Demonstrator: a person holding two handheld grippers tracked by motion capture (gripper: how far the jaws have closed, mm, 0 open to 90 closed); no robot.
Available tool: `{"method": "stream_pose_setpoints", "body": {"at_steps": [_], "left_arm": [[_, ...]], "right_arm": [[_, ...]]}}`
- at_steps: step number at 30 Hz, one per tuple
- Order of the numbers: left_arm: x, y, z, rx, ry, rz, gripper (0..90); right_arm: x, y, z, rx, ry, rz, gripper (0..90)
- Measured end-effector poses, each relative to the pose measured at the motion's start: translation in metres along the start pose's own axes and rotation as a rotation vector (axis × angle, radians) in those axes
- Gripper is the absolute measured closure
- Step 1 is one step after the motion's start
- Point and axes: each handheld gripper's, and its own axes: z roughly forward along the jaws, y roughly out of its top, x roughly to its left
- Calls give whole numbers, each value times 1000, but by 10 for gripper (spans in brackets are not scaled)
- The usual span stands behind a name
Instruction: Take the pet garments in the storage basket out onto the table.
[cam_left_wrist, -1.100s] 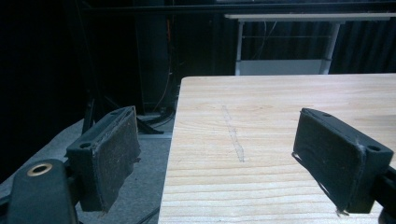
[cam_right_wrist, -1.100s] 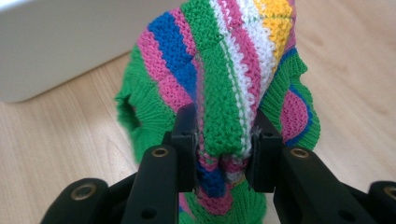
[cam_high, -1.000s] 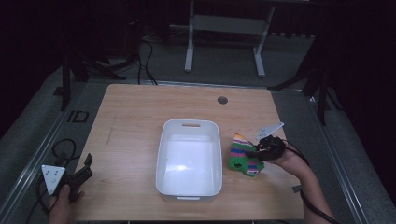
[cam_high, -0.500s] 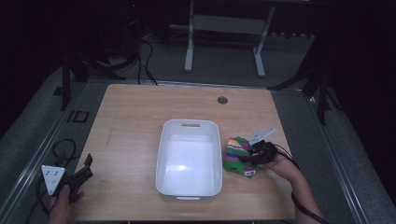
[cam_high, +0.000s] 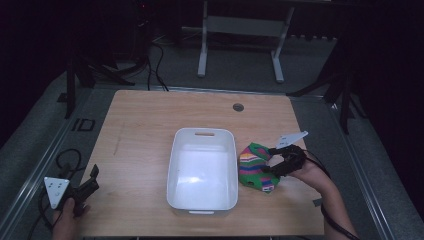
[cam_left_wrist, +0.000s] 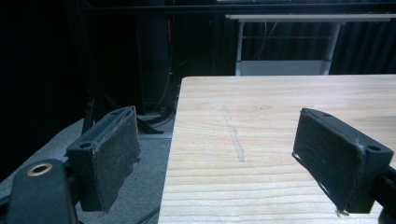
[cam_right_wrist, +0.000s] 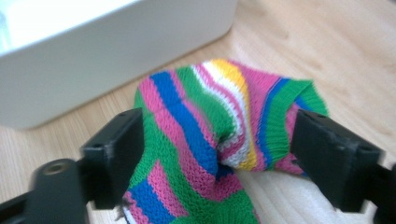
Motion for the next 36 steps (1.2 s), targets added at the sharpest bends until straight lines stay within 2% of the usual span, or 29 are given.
{"method": "stream_pose_setpoints", "body": {"at_steps": [2,6,11,13,18,22,27,30,36], "left_arm": [[0,0,0,0,1,-1,147],[0,0,0,0,2,-3,147],[0,0,0,1,1,-2,148],[1,0,0,1,0,-3,148],[0,0,0,0,-1,-1,148],[0,0,0,-1,-2,-1,148],[0,0,0,-1,-3,0,148],[0,0,0,-1,-4,0,148],[0,0,0,-1,-4,2,148]], "right_arm": [[-1,-1,-5,-22,-17,15,150],[-7,-8,-13,-89,-82,70,138],[-15,-25,-22,-195,-217,147,138],[-18,-34,-25,-213,-258,176,138],[-23,-53,-28,-246,-320,239,138],[-21,-67,-27,-280,-375,285,139],[-16,-86,-24,-322,-458,371,140],[-13,-98,-23,-343,-492,407,140],[-5,-117,-23,-359,-580,439,140]]}}
